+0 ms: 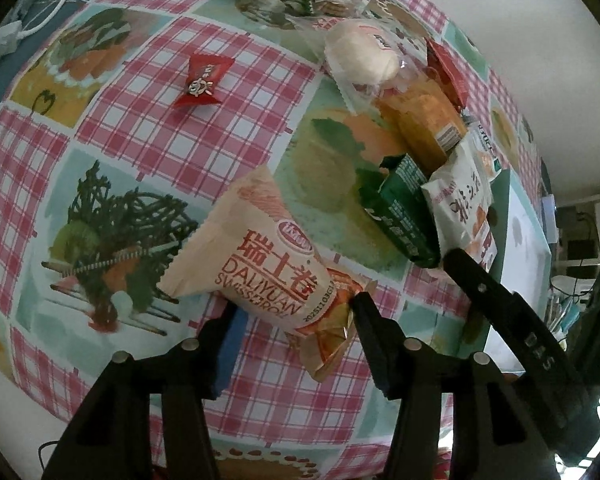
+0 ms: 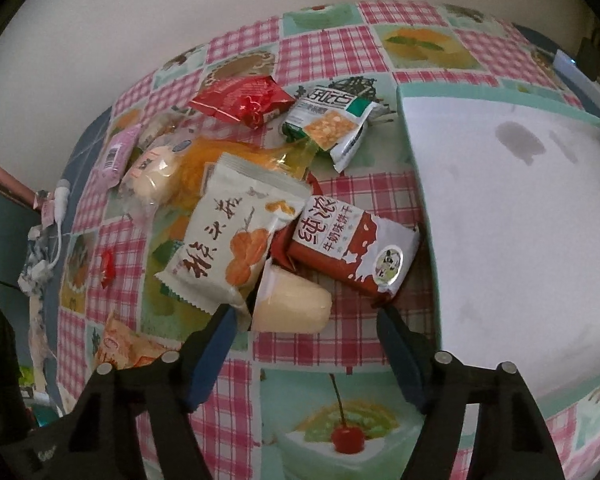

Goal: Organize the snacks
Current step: 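Grasp the swiss roll bag with left gripper while right gripper grasps yellow pudding cup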

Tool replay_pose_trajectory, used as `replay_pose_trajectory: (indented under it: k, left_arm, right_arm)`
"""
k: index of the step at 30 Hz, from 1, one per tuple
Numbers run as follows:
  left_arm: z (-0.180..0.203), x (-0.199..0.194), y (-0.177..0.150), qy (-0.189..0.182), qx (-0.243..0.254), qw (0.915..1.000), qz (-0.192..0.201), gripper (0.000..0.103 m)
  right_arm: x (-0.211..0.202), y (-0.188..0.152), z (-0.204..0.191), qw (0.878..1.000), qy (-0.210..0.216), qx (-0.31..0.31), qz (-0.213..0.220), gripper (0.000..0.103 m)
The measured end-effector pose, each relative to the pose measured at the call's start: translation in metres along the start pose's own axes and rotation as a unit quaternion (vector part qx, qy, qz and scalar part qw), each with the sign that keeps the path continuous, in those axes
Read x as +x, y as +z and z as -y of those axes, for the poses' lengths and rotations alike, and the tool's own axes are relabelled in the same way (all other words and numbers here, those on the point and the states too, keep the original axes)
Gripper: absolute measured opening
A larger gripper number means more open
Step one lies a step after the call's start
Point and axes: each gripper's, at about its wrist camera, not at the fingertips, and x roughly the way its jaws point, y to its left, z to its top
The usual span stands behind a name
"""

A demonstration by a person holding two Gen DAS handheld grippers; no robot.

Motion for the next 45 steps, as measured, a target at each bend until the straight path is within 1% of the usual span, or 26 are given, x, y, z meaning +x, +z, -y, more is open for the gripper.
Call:
replay_pose_trajectory:
  k: [1, 2, 4, 6, 7, 8, 9, 12, 13, 14, 15, 19, 25, 28, 31, 33, 34, 35, 37, 38, 41, 45]
  left_arm:
    - [0.000, 0.000, 0.000, 0.001, 0.002, 1.0000, 0.001, 0.056]
    - [0.001, 0.000, 0.000, 0.001, 0.003, 1.0000, 0.002, 0.056]
    - [0.002, 0.000, 0.000, 0.002, 0.005, 1.0000, 0.004, 0.057]
    - [0.002, 0.001, 0.000, -0.004, 0.007, 1.0000, 0.005, 0.061]
    - [0.003, 0.001, 0.000, -0.008, 0.008, 0.9999, 0.006, 0.067]
    - [0.005, 0.001, 0.000, -0.009, 0.009, 0.9999, 0.006, 0.069]
    - [0.006, 0.001, 0.000, -0.007, 0.011, 0.9999, 0.007, 0.069]
    - [0.006, 0.000, -0.001, -0.010, 0.009, 0.9999, 0.011, 0.071]
    - [0.007, 0.001, -0.001, -0.012, 0.006, 0.9998, 0.012, 0.073]
    - [0.006, 0.001, -0.001, -0.016, 0.001, 0.9998, 0.013, 0.079]
    - [0.005, 0.000, -0.001, -0.020, -0.007, 0.9997, 0.014, 0.081]
    - [-0.006, -0.001, 0.000, -0.039, -0.031, 0.9985, 0.020, 0.081]
    - [-0.013, -0.004, 0.000, -0.061, -0.068, 0.9954, 0.031, 0.081]
    - [-0.018, -0.003, 0.001, -0.059, -0.075, 0.9949, 0.032, 0.081]
    - [-0.014, -0.003, 0.000, -0.045, -0.068, 0.9961, 0.034, 0.081]
    - [-0.011, -0.003, -0.001, -0.034, -0.064, 0.9967, 0.036, 0.072]
    - [-0.010, -0.003, -0.002, -0.029, -0.063, 0.9969, 0.036, 0.058]
    - [-0.008, -0.005, -0.004, -0.028, -0.063, 0.9970, 0.037, 0.055]
    - [-0.009, -0.006, -0.006, -0.027, -0.064, 0.9969, 0.038, 0.051]
    - [-0.007, -0.009, -0.008, -0.024, -0.065, 0.9968, 0.041, 0.045]
    - [-0.005, -0.018, -0.011, -0.017, -0.062, 0.9962, 0.059, 0.042]
    - [0.000, -0.026, -0.016, -0.002, -0.054, 0.9958, 0.073, 0.041]
  right_arm:
    - [0.002, 0.000, -0.001, 1.000, 0.001, 0.001, -0.002, 0.067]
    - [0.004, 0.000, -0.001, 1.000, 0.004, 0.001, -0.003, 0.066]
    - [0.006, 0.002, -0.002, 1.000, 0.012, 0.004, -0.004, 0.051]
    - [0.006, 0.002, -0.003, 1.000, 0.021, 0.004, -0.004, 0.048]
    - [0.005, 0.002, -0.004, 1.000, 0.019, 0.003, -0.004, 0.045]
    - [0.005, 0.001, -0.004, 1.000, 0.019, 0.002, -0.003, 0.044]
    - [0.005, 0.001, -0.003, 1.000, 0.020, 0.003, -0.004, 0.043]
    - [0.002, -0.001, 0.003, 0.999, 0.029, 0.014, -0.008, 0.042]
    - [0.002, -0.002, 0.004, 0.999, 0.029, 0.016, -0.008, 0.042]
    - [0.001, -0.003, 0.008, 0.999, 0.030, 0.018, -0.009, 0.042]
    - [-0.002, -0.005, 0.011, 0.999, 0.031, 0.019, -0.010, 0.042]
    - [-0.002, -0.007, 0.021, 0.998, 0.046, 0.036, -0.017, 0.042]
    - [-0.005, -0.011, 0.033, 0.997, 0.059, 0.049, -0.024, 0.042]
    - [-0.005, -0.012, 0.038, 0.996, 0.061, 0.057, -0.027, 0.042]
    - [-0.007, -0.015, 0.041, 0.996, 0.062, 0.060, -0.029, 0.042]
    - [-0.007, -0.016, 0.042, 0.996, 0.063, 0.061, -0.032, 0.042]
    - [-0.008, -0.017, 0.042, 0.996, 0.064, 0.061, -0.033, 0.042]
    - [-0.008, -0.016, 0.042, 0.996, 0.064, 0.060, -0.033, 0.042]
    - [-0.010, -0.019, 0.044, 0.996, 0.065, 0.058, -0.034, 0.042]
    - [-0.011, -0.019, 0.044, 0.996, 0.067, 0.058, -0.034, 0.042]
    - [-0.015, -0.020, 0.045, 0.995, 0.072, 0.058, -0.030, 0.041]
    - [-0.020, -0.021, 0.048, 0.995, 0.079, 0.058, -0.030, 0.041]
